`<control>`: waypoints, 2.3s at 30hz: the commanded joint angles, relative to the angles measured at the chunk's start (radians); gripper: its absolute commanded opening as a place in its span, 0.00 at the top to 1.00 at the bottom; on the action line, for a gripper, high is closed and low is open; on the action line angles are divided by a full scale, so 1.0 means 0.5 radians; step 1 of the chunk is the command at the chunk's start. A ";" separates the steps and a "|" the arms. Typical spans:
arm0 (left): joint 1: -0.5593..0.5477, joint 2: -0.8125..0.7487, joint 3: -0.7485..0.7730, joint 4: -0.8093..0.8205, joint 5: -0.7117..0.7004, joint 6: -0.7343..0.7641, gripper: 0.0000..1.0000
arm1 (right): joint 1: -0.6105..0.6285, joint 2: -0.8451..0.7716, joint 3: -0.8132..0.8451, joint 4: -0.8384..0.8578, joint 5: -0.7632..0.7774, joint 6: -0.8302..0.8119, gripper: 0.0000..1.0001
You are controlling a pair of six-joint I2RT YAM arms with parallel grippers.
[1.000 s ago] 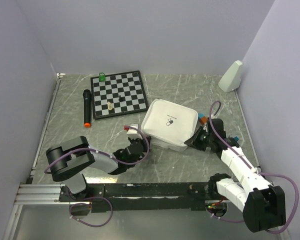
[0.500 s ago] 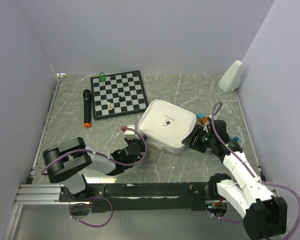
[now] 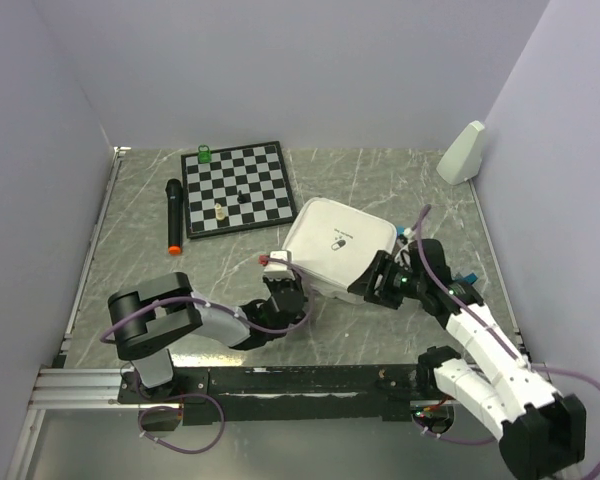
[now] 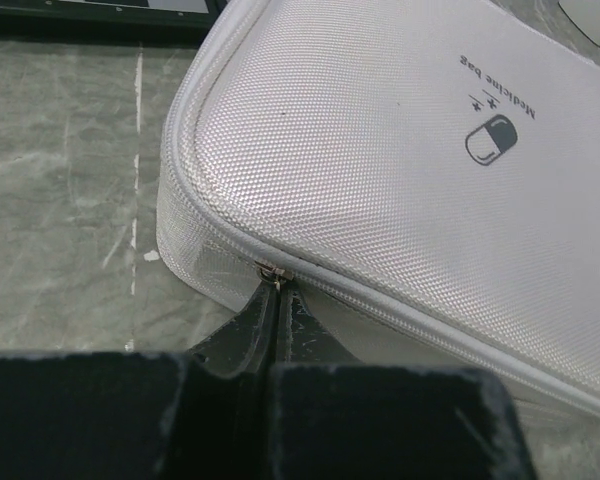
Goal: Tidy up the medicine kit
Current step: Zip the medicine box at the center of the board, then adjust the medicine box at the center of the board.
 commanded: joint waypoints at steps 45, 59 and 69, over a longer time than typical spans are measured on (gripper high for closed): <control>-0.405 0.282 0.175 0.042 0.449 0.326 0.99 | -0.178 0.043 -0.308 0.512 0.571 0.738 0.36; -0.393 0.165 0.083 -0.069 0.283 0.250 0.99 | -0.237 0.003 -0.339 0.463 0.601 0.677 1.00; -0.386 -0.120 -0.187 -0.225 0.105 0.023 0.99 | -0.261 0.012 -0.360 0.429 0.605 0.640 1.00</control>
